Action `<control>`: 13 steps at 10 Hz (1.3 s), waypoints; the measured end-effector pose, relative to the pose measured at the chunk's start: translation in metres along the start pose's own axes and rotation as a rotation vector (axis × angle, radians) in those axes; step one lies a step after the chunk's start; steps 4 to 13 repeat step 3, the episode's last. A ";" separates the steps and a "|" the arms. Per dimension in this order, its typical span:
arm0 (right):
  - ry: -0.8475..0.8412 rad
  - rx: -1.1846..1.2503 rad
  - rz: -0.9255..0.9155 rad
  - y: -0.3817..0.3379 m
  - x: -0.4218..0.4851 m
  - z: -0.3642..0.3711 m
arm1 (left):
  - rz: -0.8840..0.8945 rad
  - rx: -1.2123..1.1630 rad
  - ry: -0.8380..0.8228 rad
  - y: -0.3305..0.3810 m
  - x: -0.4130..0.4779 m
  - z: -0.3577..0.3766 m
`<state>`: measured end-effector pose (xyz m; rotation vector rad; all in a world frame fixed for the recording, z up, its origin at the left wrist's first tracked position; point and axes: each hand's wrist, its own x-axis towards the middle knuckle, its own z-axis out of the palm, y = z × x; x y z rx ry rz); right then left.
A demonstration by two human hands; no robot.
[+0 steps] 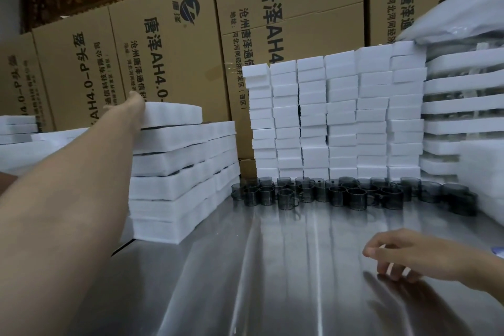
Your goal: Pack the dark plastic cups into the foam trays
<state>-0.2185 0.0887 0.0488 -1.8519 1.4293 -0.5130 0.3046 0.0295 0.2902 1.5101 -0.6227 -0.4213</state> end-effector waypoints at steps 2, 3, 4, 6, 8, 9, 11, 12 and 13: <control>-0.004 -0.051 0.019 0.001 0.001 -0.001 | 0.098 0.042 -0.084 -0.004 0.004 0.005; -0.021 -0.037 0.022 0.000 -0.002 0.000 | 0.074 0.127 0.124 -0.004 0.001 0.009; -0.021 -0.037 0.022 0.000 -0.002 0.000 | 0.074 0.127 0.124 -0.004 0.001 0.009; -0.021 -0.037 0.022 0.000 -0.002 0.000 | 0.074 0.127 0.124 -0.004 0.001 0.009; -0.021 -0.037 0.022 0.000 -0.002 0.000 | 0.074 0.127 0.124 -0.004 0.001 0.009; -0.021 -0.037 0.022 0.000 -0.002 0.000 | 0.074 0.127 0.124 -0.004 0.001 0.009; -0.021 -0.037 0.022 0.000 -0.002 0.000 | 0.074 0.127 0.124 -0.004 0.001 0.009; -0.021 -0.037 0.022 0.000 -0.002 0.000 | 0.074 0.127 0.124 -0.004 0.001 0.009; -0.021 -0.037 0.022 0.000 -0.002 0.000 | 0.074 0.127 0.124 -0.004 0.001 0.009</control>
